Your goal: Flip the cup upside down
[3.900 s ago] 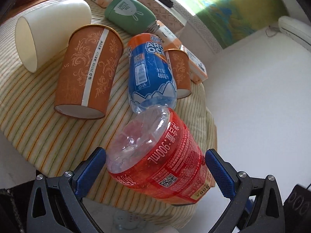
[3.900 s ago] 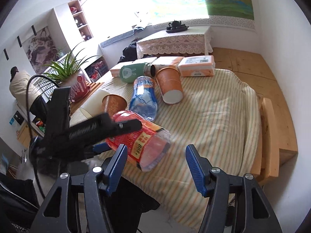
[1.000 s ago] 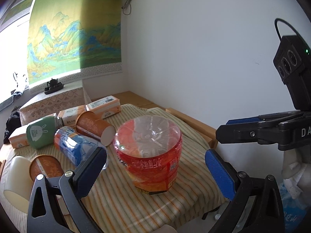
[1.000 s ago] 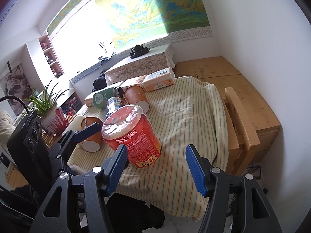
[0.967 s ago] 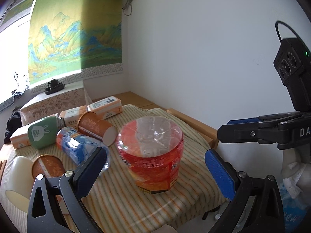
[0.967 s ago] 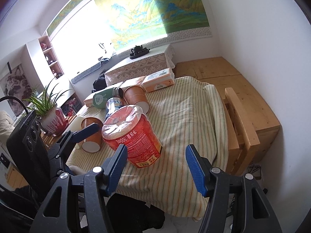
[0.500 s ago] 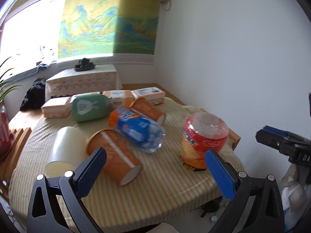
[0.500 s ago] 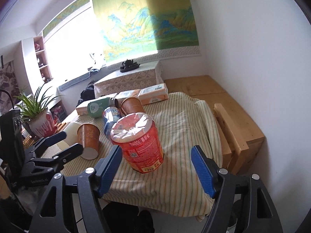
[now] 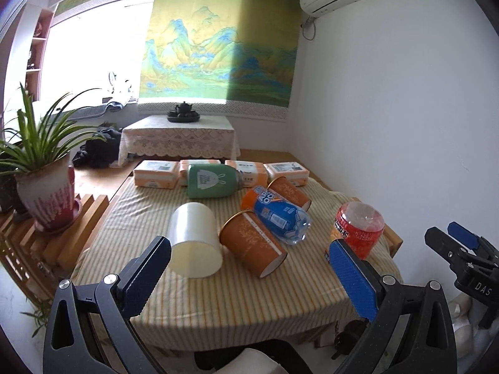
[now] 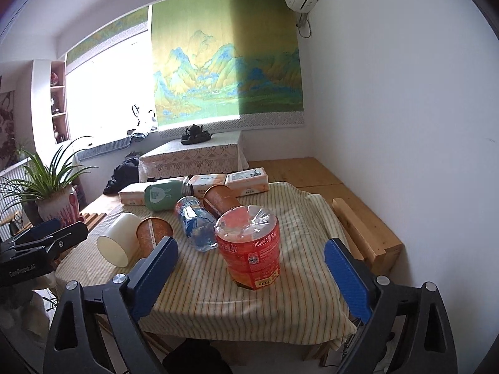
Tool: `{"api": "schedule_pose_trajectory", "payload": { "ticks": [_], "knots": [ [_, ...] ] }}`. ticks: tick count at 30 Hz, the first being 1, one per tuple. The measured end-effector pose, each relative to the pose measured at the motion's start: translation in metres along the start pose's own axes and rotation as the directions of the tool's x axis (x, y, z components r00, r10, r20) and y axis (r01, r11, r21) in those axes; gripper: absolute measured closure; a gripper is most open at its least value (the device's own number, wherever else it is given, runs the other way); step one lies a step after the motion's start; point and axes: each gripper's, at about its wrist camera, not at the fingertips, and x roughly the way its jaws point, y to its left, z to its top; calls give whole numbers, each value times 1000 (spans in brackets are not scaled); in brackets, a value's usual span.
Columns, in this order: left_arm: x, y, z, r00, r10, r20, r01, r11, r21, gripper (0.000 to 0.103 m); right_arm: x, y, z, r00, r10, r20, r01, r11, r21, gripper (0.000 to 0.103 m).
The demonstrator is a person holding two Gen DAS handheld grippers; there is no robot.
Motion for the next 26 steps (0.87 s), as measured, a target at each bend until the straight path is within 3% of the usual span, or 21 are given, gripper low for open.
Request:
{"api": "schedule_pose_trajectory", "payload": {
  "ticks": [13,26],
  "knots": [
    [-64,2,-18,994,91,56,-91,996,-9,1,-33,24,-15,998,6,68,-4,999,-38,9],
    [-69,-4,-21,992,108,66,-109,994,12,1,-40,28,-18,997,23,74,-20,999,-39,8]
  ]
}}
